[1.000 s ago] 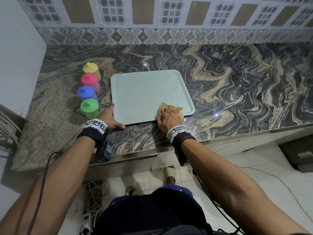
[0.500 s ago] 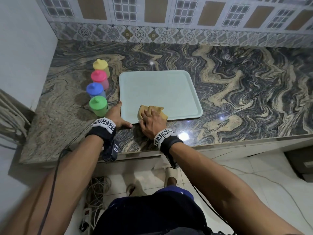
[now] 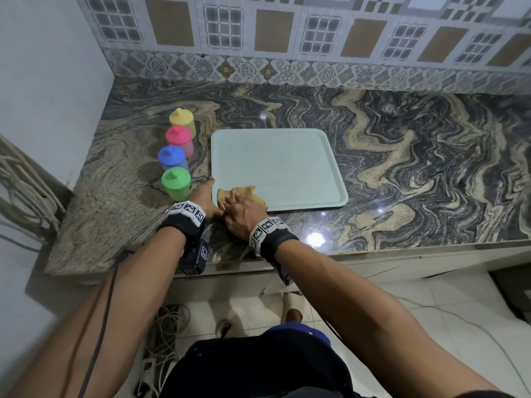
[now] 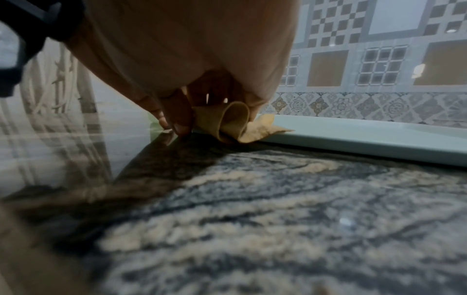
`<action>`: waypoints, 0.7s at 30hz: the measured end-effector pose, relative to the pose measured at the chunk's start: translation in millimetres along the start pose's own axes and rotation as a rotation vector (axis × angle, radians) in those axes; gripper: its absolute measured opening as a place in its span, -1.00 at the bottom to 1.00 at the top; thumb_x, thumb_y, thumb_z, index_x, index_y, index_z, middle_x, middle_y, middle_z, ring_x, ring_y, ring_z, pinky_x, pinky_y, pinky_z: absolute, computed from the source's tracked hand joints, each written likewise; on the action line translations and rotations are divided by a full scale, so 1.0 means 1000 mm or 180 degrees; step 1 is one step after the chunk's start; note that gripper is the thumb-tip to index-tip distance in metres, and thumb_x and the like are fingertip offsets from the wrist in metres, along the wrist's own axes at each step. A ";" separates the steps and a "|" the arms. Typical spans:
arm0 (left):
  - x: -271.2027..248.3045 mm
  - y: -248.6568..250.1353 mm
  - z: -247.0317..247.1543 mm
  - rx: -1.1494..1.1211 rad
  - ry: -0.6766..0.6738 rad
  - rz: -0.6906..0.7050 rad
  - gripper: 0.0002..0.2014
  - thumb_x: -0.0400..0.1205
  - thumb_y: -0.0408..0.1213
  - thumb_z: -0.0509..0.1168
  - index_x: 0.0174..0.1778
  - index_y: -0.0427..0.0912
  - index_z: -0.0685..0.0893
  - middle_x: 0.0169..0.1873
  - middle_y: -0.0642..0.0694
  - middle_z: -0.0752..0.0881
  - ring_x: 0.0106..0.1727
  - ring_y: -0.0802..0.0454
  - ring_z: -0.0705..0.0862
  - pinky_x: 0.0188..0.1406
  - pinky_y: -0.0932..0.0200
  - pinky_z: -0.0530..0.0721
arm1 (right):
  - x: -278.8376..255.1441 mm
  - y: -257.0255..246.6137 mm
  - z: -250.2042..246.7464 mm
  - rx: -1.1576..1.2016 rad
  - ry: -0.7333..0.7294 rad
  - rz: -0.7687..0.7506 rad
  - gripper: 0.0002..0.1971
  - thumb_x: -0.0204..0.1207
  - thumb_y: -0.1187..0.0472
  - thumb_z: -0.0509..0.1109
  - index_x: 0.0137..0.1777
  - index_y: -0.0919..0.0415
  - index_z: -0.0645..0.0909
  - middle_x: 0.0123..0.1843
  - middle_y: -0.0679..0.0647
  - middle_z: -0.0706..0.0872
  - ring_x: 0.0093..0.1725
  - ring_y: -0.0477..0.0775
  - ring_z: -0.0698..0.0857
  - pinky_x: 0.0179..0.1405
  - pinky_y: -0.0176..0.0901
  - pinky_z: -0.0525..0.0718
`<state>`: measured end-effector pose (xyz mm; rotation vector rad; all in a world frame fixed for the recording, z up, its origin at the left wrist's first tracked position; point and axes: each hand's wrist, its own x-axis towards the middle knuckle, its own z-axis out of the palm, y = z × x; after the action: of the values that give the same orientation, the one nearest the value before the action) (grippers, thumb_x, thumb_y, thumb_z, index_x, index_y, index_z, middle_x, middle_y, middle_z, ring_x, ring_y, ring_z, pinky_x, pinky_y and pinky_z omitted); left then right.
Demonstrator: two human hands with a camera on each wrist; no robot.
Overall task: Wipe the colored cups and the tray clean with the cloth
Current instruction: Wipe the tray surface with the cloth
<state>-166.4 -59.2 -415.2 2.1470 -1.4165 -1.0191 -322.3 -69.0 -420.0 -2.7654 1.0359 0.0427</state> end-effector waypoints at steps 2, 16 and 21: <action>-0.003 0.003 -0.001 0.0093 0.0025 0.0003 0.04 0.32 -0.46 0.58 0.68 -0.29 0.15 0.38 -0.33 0.60 0.34 -0.20 0.64 0.32 0.11 0.57 | -0.001 -0.002 -0.005 -0.0036 0.0029 -0.0028 -0.59 0.64 0.13 0.23 0.44 0.21 0.56 0.44 0.18 0.62 0.44 0.26 0.50 0.43 0.13 0.40; -0.013 0.010 -0.010 0.0056 -0.0418 0.0013 -0.01 0.13 -0.53 0.71 0.47 -0.37 0.39 0.13 -0.36 0.72 0.09 -0.16 0.72 -0.01 0.14 0.61 | 0.014 0.069 -0.051 0.4661 0.0705 0.1953 -0.84 0.45 0.22 0.42 -0.01 0.17 0.77 -0.21 0.04 0.75 -0.24 0.02 0.66 -0.34 -0.25 0.60; -0.008 0.012 -0.011 0.0164 -0.0291 0.0014 -0.09 0.08 -0.21 0.77 0.34 -0.29 0.56 -0.01 -0.16 0.74 0.01 -0.06 0.70 -0.08 0.16 0.60 | 0.028 0.111 -0.063 0.4304 0.0785 0.2147 -0.81 0.43 0.23 0.56 0.03 0.21 0.73 0.05 0.27 0.80 0.07 0.31 0.77 0.11 0.11 0.75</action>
<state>-167.9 -57.8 -396.8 2.1575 -1.5041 -1.1036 -376.1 -181.5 -378.8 -1.1839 1.2909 -0.6475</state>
